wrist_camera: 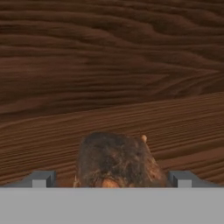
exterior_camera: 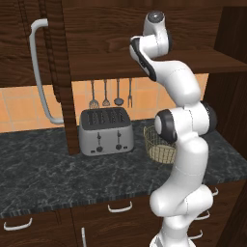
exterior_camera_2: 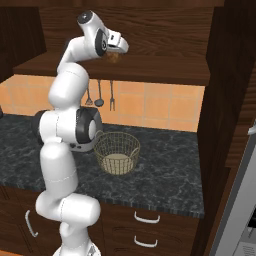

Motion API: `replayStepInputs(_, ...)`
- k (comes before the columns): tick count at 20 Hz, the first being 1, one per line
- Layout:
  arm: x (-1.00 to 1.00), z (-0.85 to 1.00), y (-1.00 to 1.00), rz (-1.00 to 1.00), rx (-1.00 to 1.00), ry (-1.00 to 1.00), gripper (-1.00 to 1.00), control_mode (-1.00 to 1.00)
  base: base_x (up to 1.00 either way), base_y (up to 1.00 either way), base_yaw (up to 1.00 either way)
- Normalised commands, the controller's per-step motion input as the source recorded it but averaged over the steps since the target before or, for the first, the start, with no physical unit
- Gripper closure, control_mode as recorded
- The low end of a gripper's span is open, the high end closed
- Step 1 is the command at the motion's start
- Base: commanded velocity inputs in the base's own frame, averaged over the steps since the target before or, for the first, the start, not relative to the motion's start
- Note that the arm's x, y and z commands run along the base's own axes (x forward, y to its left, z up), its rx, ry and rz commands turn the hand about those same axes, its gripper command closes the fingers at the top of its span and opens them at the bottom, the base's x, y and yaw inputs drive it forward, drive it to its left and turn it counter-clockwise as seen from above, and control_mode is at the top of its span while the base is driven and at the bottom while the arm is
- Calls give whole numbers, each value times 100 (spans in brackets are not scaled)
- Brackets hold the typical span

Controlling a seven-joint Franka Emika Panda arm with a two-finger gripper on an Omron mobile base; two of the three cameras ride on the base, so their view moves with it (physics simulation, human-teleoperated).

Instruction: Open the cabinet, pick up the bread from the cabinet and place it in the basket. Then move the basket to the dining counter.

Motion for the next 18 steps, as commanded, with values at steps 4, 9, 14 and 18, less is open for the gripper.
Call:
replayStepInputs(4, 3, -39, -9, 0, -2, -9, -100, -100, 0, 0, 0)
replayStepInputs(9, 2, -13, -2, 0, 0, -7, 100, -100, 0, 0, 0)
replayStepInputs(14, 0, -14, 0, 0, 1, -4, 100, -100, 0, 0, 0)
replayStepInputs(18, 0, -8, 0, 0, 0, -4, 100, -100, 0, 0, 0)
